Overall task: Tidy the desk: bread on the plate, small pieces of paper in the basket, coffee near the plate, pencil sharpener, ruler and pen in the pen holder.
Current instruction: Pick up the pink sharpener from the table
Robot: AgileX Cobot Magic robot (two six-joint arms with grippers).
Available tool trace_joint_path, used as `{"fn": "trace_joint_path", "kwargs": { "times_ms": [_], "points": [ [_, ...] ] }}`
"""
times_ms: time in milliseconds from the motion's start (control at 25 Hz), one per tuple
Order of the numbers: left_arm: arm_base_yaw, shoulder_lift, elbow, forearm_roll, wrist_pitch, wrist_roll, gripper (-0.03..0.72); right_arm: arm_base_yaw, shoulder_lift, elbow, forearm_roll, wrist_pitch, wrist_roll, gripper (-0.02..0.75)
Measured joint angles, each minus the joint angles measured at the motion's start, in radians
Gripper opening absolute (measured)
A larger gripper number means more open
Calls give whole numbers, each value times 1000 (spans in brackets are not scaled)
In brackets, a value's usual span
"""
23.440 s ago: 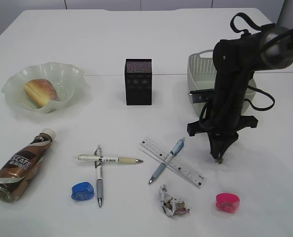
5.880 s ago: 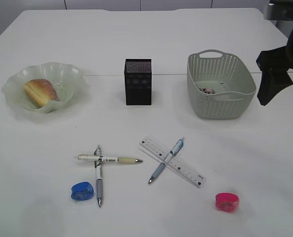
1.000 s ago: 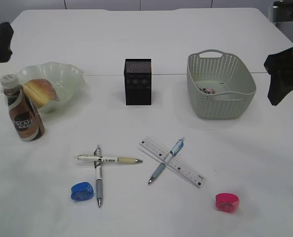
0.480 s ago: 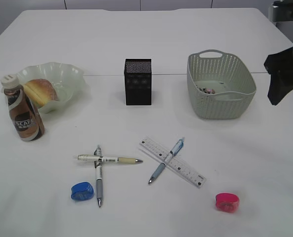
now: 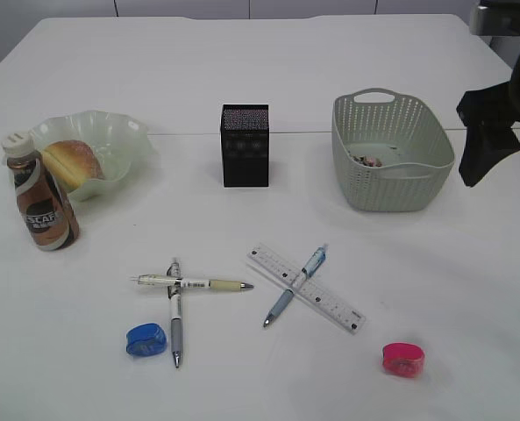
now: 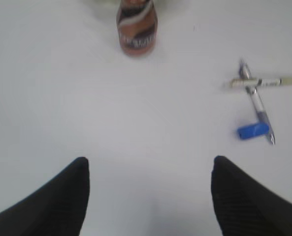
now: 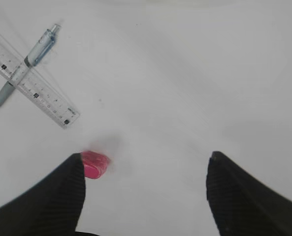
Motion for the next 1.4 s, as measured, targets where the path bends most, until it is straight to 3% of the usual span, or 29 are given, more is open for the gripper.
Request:
{"fn": "trace_joint_path", "kwargs": {
  "times_ms": [240,560,840,1160,1400],
  "points": [
    [0,-4,-50,-25,255,-9,529,0,0,0,77,0,14,561],
    [0,-4,-54,-36,278,-17,502,9,0,89,161,0,22,561],
    [0,-4,-54,-61,278,-19,486,102,0,181,162,-4,19,561],
    [0,-4,-54,-67,278,-19,484,245,25,181,162,-50,-256,561],
    [0,-4,-54,-67,278,-19,476,257,92,181,109,-42,-408,561]
  ]
}}
